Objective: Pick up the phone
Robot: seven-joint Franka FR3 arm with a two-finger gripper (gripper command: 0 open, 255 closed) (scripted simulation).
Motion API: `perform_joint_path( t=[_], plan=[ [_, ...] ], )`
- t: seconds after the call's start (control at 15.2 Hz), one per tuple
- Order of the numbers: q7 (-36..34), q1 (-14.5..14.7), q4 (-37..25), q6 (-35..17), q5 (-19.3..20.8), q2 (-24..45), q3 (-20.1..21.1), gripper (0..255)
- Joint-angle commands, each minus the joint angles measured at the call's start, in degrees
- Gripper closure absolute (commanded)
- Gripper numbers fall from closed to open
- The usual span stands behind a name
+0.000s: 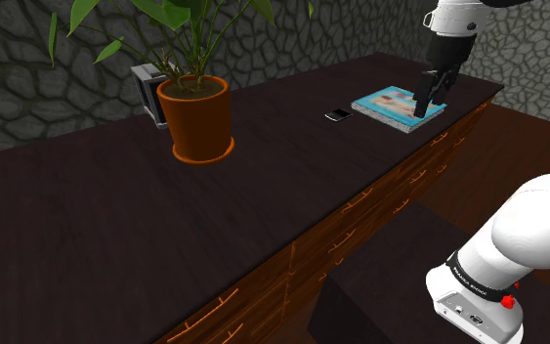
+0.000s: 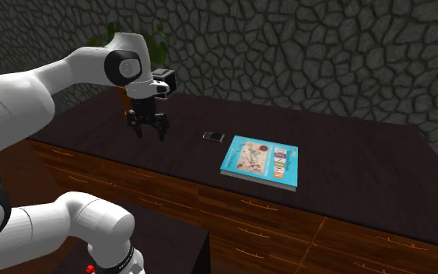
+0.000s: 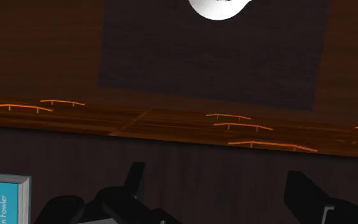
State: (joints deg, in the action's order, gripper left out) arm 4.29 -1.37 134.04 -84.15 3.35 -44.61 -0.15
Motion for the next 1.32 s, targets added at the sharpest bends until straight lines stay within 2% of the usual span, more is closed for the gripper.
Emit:
perform_joint_path(
  t=[0.0, 0.59, 1.25],
  plan=[
    [0.00, 0.00, 0.00, 0.00, 0.00, 0.00, 0.00, 0],
    [-22.58, -5.52, -4.75, -13.74, -5.07, 16.99, 5.06, 0],
    [-45.21, -10.66, -15.83, -24.74, -5.85, 36.55, 6.36, 0]
  ],
)
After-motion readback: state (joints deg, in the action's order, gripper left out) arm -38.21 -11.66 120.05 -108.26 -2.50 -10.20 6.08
